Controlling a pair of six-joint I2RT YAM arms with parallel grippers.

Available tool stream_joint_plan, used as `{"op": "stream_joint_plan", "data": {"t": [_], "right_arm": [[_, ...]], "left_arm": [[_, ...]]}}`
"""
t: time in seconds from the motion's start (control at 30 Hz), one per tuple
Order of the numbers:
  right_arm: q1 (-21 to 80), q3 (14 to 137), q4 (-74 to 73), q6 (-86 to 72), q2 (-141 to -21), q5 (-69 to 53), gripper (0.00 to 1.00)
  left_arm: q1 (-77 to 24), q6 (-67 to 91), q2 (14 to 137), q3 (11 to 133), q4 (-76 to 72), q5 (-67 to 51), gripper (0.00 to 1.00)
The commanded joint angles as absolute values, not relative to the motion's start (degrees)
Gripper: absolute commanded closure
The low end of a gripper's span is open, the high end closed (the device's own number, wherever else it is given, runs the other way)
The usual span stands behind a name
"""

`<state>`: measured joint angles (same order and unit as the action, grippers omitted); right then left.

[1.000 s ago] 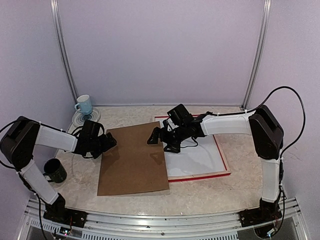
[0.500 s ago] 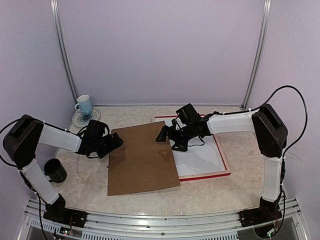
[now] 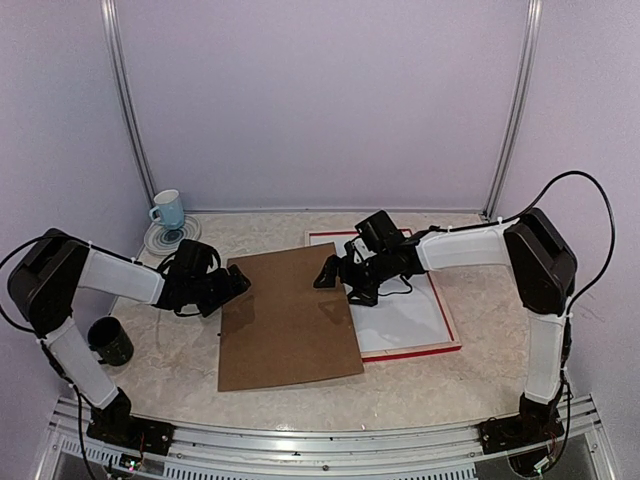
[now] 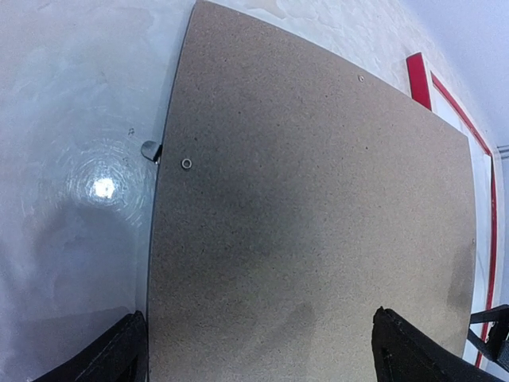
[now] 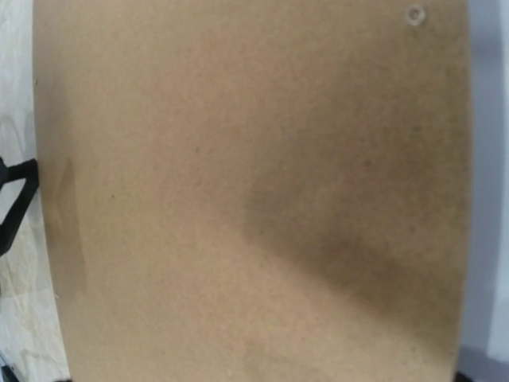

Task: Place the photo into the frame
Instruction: Turn over the backboard.

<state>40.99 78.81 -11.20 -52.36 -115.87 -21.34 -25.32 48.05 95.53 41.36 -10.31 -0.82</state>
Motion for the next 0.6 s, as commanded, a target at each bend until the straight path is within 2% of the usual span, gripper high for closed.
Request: {"op": "stream_joint_plan", "data": {"t": [0.0, 0.57], "right_arm": [[40.6, 78.1, -9.7, -50.7, -113.2, -23.8, 0.01], [39.8, 77.6, -3.2, -50.1, -107.4, -32.0, 0.01]], "left_arm": [[-26.5, 48.6, 96.6, 42.7, -11.5, -3.5, 0.04], [-28.5, 49.3, 98.2, 44.2, -13.1, -5.7, 0.04]]}}
